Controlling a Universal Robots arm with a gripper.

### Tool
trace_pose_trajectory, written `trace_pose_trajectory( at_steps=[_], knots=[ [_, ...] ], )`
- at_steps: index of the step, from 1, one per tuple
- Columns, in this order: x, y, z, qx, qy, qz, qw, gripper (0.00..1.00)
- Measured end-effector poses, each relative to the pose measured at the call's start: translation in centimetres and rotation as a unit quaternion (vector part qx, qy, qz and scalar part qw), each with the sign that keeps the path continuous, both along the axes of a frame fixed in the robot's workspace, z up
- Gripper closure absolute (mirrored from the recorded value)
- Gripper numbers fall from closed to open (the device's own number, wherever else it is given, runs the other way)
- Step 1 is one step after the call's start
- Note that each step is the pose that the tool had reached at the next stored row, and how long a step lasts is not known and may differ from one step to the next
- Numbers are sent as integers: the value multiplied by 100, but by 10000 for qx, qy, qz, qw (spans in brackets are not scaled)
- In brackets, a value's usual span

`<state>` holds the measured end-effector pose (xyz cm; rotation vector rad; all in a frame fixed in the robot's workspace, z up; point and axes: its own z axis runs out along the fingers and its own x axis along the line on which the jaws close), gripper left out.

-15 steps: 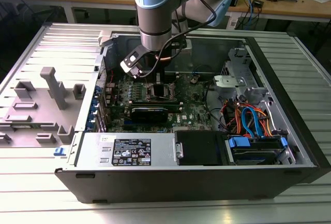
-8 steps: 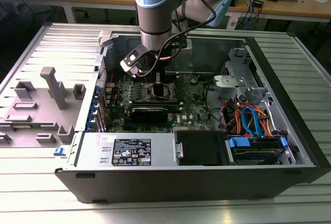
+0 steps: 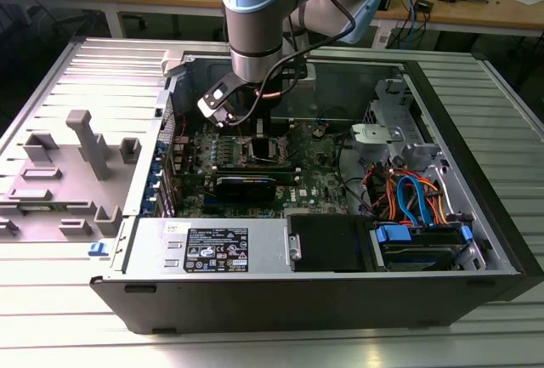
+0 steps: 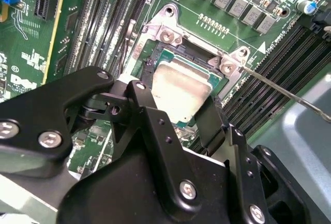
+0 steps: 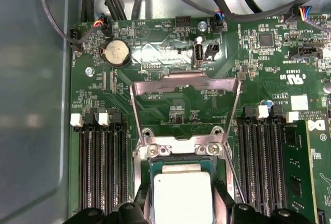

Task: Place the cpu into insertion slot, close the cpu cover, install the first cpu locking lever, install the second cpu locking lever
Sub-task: 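Place the cpu into insertion slot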

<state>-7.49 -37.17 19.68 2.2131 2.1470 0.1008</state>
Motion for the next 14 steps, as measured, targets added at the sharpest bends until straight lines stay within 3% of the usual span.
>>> trace_pose_trajectory(
  at_steps=[4,14],
  knots=[
    [5,-6,1,-46,0,0,10000,42],
    [14,-9,8,-50,5,82,10000,45]
  ],
)
